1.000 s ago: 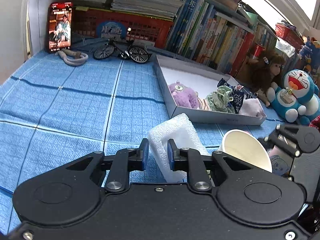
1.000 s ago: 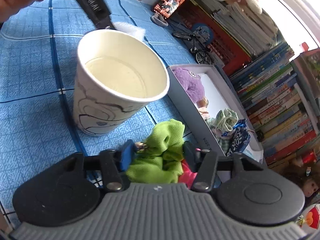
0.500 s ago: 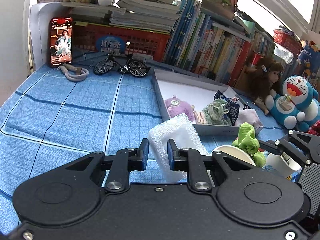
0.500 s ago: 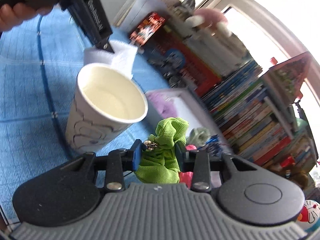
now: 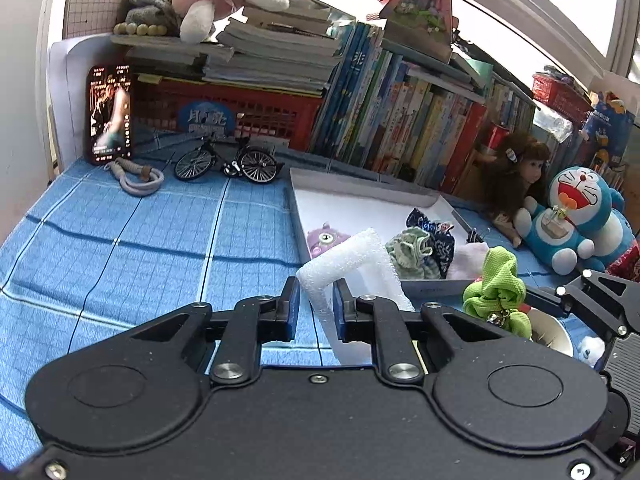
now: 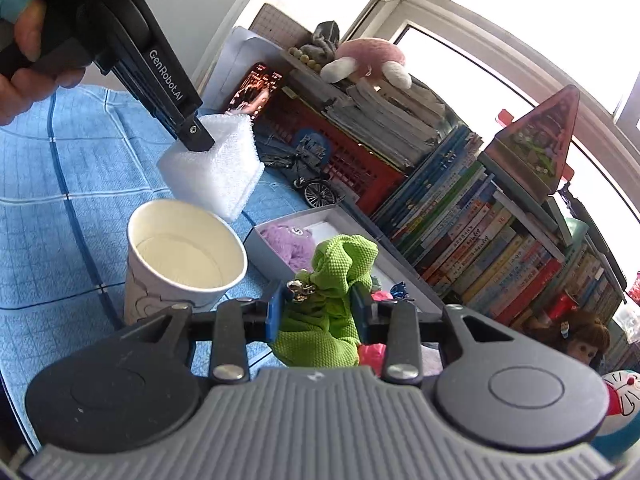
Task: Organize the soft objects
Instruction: 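Carry the foam cube and green scrunchie over the white tray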
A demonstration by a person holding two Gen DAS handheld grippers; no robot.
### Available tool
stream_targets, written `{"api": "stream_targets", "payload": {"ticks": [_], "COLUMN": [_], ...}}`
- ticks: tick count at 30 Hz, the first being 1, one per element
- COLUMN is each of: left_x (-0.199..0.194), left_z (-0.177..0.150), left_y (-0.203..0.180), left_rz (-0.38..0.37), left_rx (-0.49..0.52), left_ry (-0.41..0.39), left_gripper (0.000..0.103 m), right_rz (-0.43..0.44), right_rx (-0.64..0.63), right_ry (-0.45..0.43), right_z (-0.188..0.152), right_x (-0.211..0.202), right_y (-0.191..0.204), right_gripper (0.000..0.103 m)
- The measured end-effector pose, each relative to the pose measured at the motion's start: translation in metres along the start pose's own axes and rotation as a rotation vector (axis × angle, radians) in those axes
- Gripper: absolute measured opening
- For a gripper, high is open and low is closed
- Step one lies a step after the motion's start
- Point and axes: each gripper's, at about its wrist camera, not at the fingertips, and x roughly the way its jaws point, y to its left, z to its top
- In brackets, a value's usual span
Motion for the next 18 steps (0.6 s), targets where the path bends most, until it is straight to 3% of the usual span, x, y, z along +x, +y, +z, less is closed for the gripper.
{"api": "stream_targets", "payload": {"ticks": [9,18], "left_x": [0.003,0.010], "left_z": [0.012,0.039], "left_y": [-0.011,-0.035], "left_rz": [-0.019,-0.052], "left_rx": [0.006,0.043], "left_ry": [-0.002,-0.056], "left_gripper": [0.016,0.016], "right_rz": [-0.031,-0.063], "right_rx": [0.025,0.144], "right_ry": [-0.023,-0.015], "right_z": [0.007,0.020], "right_x": [-0.006,0.002], "right_y": [-0.013,-0.060], "right_gripper": [0.041,0.041]}}
